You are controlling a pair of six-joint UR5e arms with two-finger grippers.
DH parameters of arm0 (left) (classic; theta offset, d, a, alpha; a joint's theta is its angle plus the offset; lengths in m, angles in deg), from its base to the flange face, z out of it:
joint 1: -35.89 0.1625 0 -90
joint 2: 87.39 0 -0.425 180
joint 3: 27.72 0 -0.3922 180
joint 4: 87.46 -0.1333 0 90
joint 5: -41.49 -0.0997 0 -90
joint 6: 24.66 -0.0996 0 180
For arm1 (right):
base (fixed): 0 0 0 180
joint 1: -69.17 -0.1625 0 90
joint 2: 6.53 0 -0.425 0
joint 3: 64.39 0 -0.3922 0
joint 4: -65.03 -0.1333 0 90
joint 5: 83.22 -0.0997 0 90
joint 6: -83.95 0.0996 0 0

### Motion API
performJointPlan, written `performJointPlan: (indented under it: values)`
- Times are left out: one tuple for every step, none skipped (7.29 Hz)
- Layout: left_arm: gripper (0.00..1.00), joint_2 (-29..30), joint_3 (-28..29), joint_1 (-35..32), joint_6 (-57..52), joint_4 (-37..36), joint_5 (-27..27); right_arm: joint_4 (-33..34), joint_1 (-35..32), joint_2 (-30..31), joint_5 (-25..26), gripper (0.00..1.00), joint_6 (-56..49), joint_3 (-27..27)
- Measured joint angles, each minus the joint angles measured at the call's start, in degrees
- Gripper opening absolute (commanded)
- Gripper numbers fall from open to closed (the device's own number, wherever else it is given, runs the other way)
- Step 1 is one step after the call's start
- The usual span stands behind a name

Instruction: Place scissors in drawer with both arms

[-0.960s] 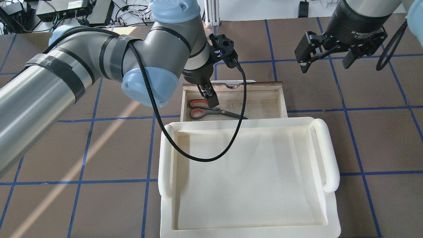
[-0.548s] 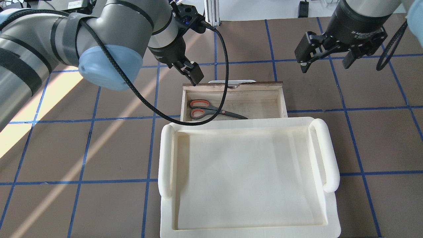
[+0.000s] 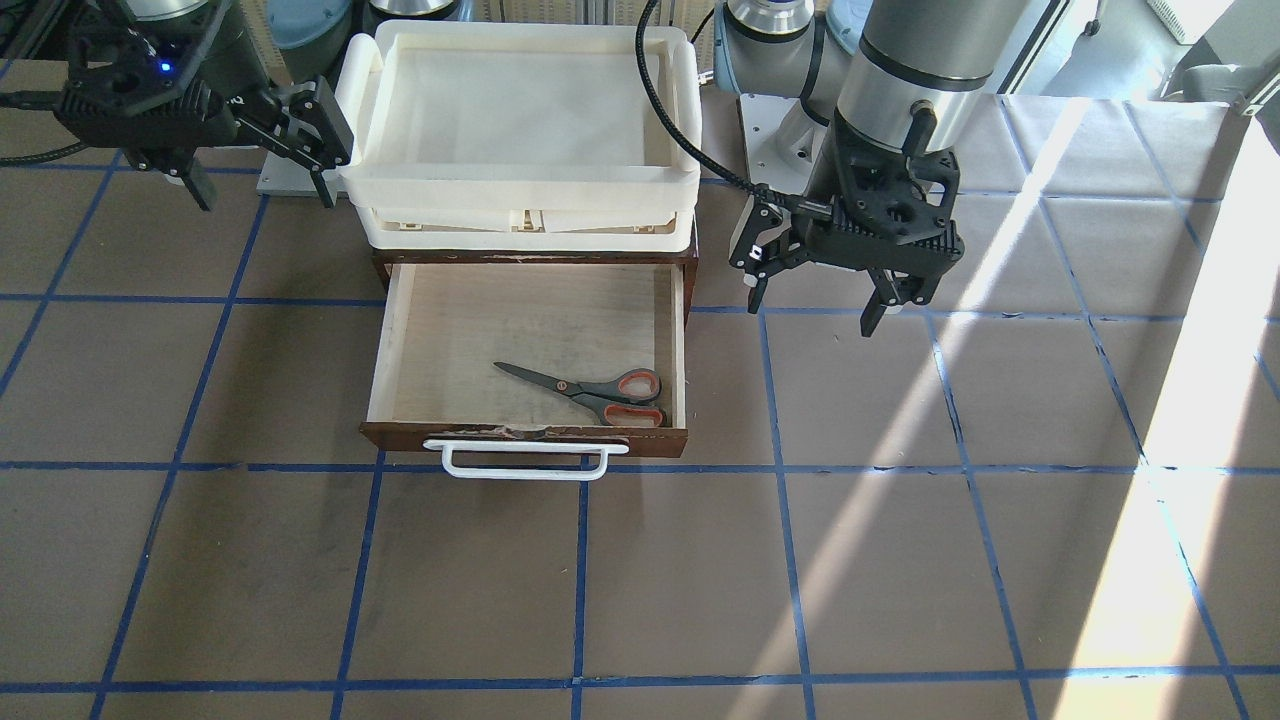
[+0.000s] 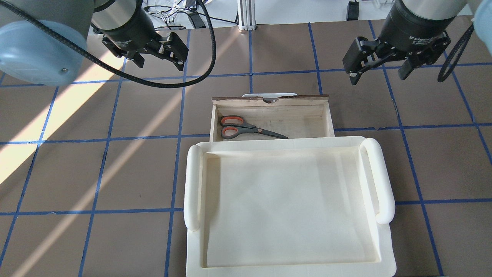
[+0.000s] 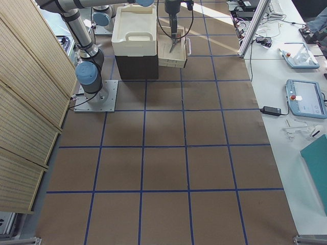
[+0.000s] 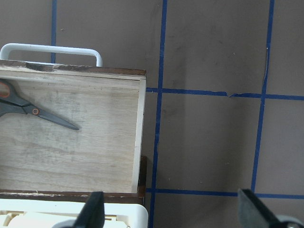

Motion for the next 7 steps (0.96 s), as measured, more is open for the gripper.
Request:
performJointPlan:
  values:
    - [1.00, -0.98, -0.08, 2.47, 0.76, 1.67, -0.15, 0.00, 0.00, 0.00, 0.00, 1.00, -0.02, 0.00]
    - [1.00, -1.90, -0.20, 4.84, 0.80, 3.72, -0.30, 0.00, 0.00, 0.00, 0.00, 1.00, -0.06, 0.00]
    - [1.00, -2.71, -0.45, 6.60, 0.70, 5.25, -0.62, 0.00, 0.00, 0.00, 0.00, 1.00, -0.10, 0.00]
    - [1.00, -3.37, -0.68, 7.40, 0.63, 6.35, -0.96, 0.00, 0.00, 0.00, 0.00, 1.00, -0.14, 0.00]
    - [1.00, -3.88, -0.92, 7.62, 0.63, 7.14, -1.14, 0.00, 0.00, 0.00, 0.00, 1.00, -0.16, 0.00]
    - [1.00, -4.28, -1.40, 7.64, 0.80, 7.63, -1.26, 0.00, 0.00, 0.00, 0.00, 1.00, -0.17, -0.02]
    - [1.00, -4.60, -1.89, 7.64, 1.55, 7.94, -1.34, 0.00, 0.00, 0.00, 0.00, 1.00, -0.18, -0.06]
